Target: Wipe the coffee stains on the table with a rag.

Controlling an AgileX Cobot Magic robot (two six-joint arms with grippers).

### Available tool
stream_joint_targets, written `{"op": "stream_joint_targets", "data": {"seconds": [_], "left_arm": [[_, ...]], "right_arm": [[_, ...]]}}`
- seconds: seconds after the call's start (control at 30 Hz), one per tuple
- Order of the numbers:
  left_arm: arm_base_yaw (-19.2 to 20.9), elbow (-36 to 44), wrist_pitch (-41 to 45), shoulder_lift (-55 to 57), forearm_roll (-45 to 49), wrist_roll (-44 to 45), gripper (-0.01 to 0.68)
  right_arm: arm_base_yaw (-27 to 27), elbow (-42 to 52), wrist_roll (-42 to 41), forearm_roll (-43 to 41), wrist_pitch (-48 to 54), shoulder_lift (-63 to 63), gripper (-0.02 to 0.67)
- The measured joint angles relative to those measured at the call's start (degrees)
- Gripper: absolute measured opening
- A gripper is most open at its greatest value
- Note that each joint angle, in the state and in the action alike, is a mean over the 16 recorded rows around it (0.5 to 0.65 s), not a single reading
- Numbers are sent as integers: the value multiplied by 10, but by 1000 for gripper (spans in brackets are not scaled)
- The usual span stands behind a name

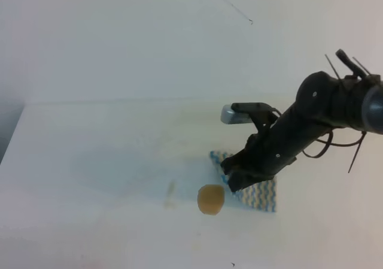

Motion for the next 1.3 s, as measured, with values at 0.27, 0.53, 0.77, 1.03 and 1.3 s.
{"op": "stream_joint_targets", "data": {"seconds": [0.27,0.53,0.77,1.03,1.3], "left_arm": [[0,-3,3,2,0,0,-1],[0,-5,5,2,0,0,-1],[0,-3,5,0,0,0,-1],[0,-3,6,0,0,0,-1],[0,-5,6,0,0,0,-1]], "right_arm": [[40,-40,-8,34,18,54,24],[76,-79,-13,56,44,90,24],[95,-116,-15,70,62,97,22],[109,-151,-17,82,85,101,26],[123,-163,7,30,109,115,29]]}}
